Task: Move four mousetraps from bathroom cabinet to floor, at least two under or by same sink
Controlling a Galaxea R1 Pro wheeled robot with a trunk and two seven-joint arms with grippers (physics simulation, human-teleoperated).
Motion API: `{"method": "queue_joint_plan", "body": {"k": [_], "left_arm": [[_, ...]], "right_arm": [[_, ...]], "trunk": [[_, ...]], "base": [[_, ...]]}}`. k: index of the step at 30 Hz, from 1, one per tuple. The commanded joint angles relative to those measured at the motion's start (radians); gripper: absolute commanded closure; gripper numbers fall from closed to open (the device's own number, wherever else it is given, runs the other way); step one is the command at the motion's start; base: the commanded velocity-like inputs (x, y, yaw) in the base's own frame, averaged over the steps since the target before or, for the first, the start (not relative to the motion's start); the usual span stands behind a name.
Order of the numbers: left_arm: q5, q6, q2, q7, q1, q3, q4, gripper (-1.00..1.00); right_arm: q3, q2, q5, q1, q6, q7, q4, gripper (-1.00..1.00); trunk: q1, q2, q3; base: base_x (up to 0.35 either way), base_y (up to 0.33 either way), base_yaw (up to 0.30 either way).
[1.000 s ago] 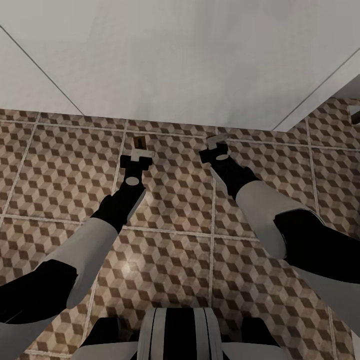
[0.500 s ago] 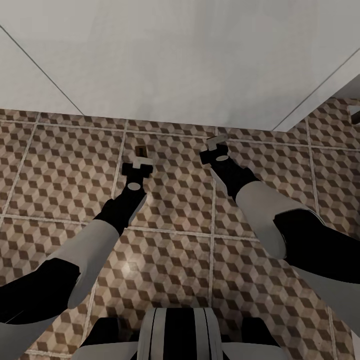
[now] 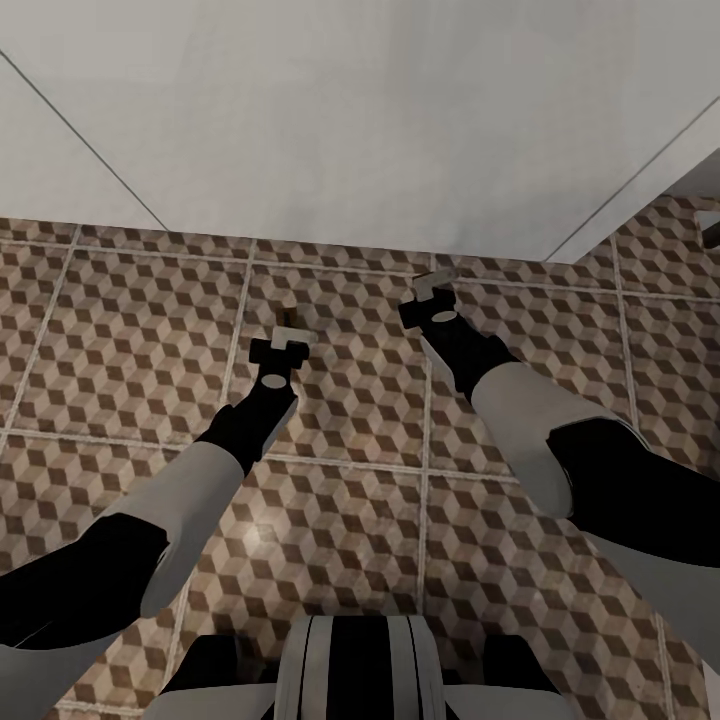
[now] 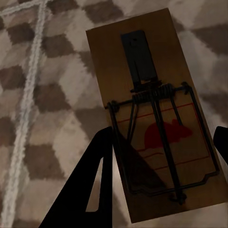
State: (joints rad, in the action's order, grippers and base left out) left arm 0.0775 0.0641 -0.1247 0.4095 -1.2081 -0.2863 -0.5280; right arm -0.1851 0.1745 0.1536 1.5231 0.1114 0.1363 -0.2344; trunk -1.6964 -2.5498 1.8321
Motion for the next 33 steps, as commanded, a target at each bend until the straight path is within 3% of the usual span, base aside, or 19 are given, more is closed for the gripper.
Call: {"method": "queue_joint_plan", "body": {"k": [1,24,33], "left_arm": [[0.01,0.008,0.0,0.009,-0.001,-0.005,0.0,1.0],[0.005,0.0,0.001,0.009,-0.002,-0.004,-0.005,1.0],[0.006,-0.052,0.002,0.009,-0.002,-0.004,-0.005,1.0]], "right_arm": [[-0.004,0.0,0.009,0.0,0.009,0.002,-0.001,1.0],[-0.004,0.0,0.009,-0.004,-0.026,0.003,0.0,1.0],[-0.004,0.0,0.009,-0.005,-0.023,0.006,0.0,1.0]], "trunk": [[0.0,0.0,0.0],[0.0,0.0,0.0],[0.0,0.0,0.0]], "base": [[0.0,0.0,0.0],[0.0,0.0,0.0],[0.0,0.0,-0.013]]}}
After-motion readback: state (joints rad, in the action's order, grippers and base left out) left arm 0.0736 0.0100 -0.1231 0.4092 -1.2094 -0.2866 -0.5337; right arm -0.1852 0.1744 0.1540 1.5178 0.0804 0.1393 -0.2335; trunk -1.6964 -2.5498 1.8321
